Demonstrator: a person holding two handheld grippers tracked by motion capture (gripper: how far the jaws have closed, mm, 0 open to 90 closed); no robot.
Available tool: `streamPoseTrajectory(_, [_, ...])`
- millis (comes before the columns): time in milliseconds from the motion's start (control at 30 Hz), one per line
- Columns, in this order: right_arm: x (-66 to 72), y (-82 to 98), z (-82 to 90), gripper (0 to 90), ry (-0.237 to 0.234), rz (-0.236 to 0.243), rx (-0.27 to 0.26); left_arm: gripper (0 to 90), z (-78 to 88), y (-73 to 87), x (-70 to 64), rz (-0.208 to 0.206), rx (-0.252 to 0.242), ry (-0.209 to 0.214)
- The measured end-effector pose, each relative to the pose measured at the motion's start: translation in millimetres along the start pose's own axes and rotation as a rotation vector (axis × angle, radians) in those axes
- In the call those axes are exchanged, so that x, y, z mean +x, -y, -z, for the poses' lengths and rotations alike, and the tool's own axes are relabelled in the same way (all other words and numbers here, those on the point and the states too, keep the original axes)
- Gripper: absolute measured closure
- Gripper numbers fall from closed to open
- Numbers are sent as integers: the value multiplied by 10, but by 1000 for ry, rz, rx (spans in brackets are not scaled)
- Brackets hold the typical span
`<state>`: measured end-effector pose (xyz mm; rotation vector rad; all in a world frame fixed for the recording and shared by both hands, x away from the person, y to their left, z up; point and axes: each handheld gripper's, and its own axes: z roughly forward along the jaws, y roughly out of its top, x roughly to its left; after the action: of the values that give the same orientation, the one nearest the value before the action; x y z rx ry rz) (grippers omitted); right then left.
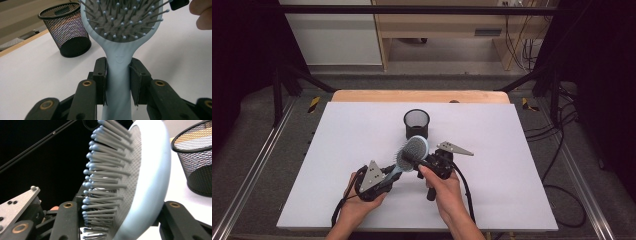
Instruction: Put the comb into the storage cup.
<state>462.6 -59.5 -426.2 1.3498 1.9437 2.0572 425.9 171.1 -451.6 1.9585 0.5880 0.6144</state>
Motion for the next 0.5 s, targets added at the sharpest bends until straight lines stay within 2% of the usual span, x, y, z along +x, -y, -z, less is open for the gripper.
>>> streamPoseTrajectory(500, [42, 3, -30, 562, 3, 19, -9, 694, 1, 10, 17, 20, 3, 3])
